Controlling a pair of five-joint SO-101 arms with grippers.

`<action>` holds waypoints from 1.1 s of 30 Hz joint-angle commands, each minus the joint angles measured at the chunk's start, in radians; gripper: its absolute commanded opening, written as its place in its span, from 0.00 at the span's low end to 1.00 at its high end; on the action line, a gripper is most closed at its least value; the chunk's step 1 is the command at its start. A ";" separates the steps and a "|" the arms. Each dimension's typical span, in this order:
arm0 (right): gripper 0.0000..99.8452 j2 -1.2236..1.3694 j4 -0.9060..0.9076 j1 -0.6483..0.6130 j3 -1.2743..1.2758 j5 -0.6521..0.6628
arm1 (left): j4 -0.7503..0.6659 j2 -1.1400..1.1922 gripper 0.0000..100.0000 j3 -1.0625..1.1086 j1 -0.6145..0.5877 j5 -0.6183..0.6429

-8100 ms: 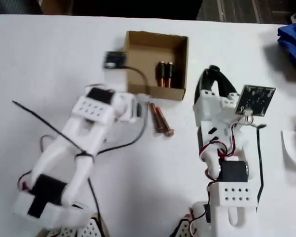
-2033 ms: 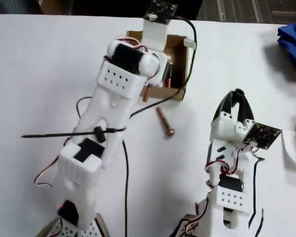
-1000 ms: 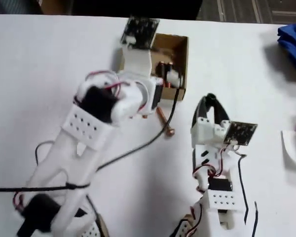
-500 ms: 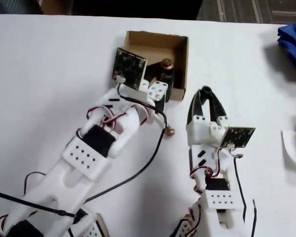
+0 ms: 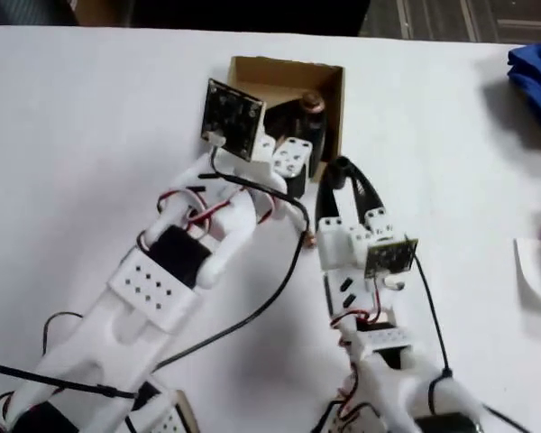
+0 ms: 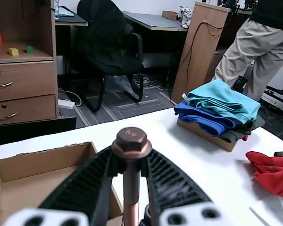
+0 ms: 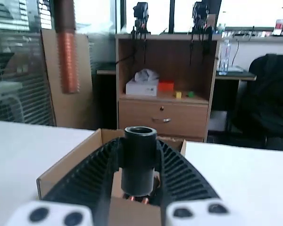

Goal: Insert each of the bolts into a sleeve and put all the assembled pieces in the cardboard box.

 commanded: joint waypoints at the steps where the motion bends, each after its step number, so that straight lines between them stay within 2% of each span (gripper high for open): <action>1: 0.02 0.105 -0.165 0.002 -0.035 0.011 | -0.020 -0.044 0.02 -0.058 0.044 -0.006; 6: 0.02 0.170 -0.245 -0.001 -0.037 0.011 | -0.043 0.040 0.02 -0.073 0.064 -0.008; 10: 0.02 0.173 -0.243 -0.001 -0.037 0.011 | -0.117 0.141 0.02 -0.097 0.071 -0.008; 14: 0.02 0.174 -0.243 -0.001 -0.037 0.011 | -0.120 0.206 0.02 -0.154 0.072 -0.008; 33: 0.02 0.173 -0.243 -0.001 -0.037 0.011 | -0.118 0.244 0.02 -0.122 0.077 -0.008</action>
